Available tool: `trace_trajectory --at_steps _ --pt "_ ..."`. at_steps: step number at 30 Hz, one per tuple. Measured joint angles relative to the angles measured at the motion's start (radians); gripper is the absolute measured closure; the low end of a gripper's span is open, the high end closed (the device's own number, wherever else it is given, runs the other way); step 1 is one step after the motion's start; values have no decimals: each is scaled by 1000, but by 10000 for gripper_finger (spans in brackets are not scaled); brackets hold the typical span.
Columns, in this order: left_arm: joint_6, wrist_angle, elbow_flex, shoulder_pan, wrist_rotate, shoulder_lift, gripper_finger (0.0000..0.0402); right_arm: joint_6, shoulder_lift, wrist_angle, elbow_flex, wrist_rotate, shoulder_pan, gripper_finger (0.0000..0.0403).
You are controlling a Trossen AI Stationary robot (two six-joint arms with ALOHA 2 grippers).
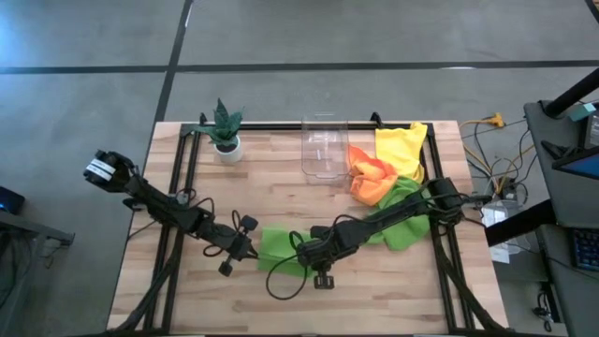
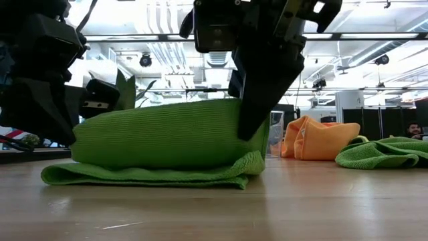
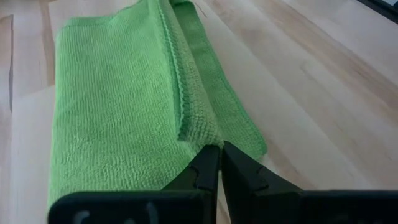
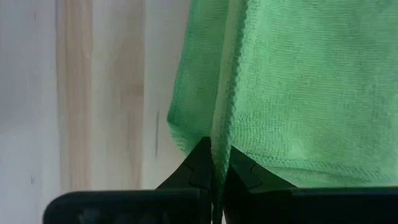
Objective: Fold microfiber towels
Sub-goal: Fold the top green towel
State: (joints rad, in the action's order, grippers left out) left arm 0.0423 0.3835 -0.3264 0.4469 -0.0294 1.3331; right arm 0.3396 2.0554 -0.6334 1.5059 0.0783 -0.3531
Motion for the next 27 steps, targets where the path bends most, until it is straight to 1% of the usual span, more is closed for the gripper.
trace_trajectory --at_steps 6,10,12,15,20,24,27 --pt "-64 -8 0 0 2 2 402 0 4 14 0 8 -3 391" --pt "-64 -12 1 0 29 2 399 -1 4 10 -1 38 -4 372" --pt "-66 -13 2 0 32 2 390 0 6 12 -1 62 -4 358" --pt "-83 -13 2 1 31 2 365 4 9 12 -1 67 -6 334" --pt "-141 -8 2 1 32 2 309 13 -1 2 -1 63 -6 300" --pt "-191 -7 2 1 56 -10 267 23 -14 -62 7 61 -5 286" --pt "-234 -15 2 1 90 -35 244 38 -23 -119 14 60 -6 282"
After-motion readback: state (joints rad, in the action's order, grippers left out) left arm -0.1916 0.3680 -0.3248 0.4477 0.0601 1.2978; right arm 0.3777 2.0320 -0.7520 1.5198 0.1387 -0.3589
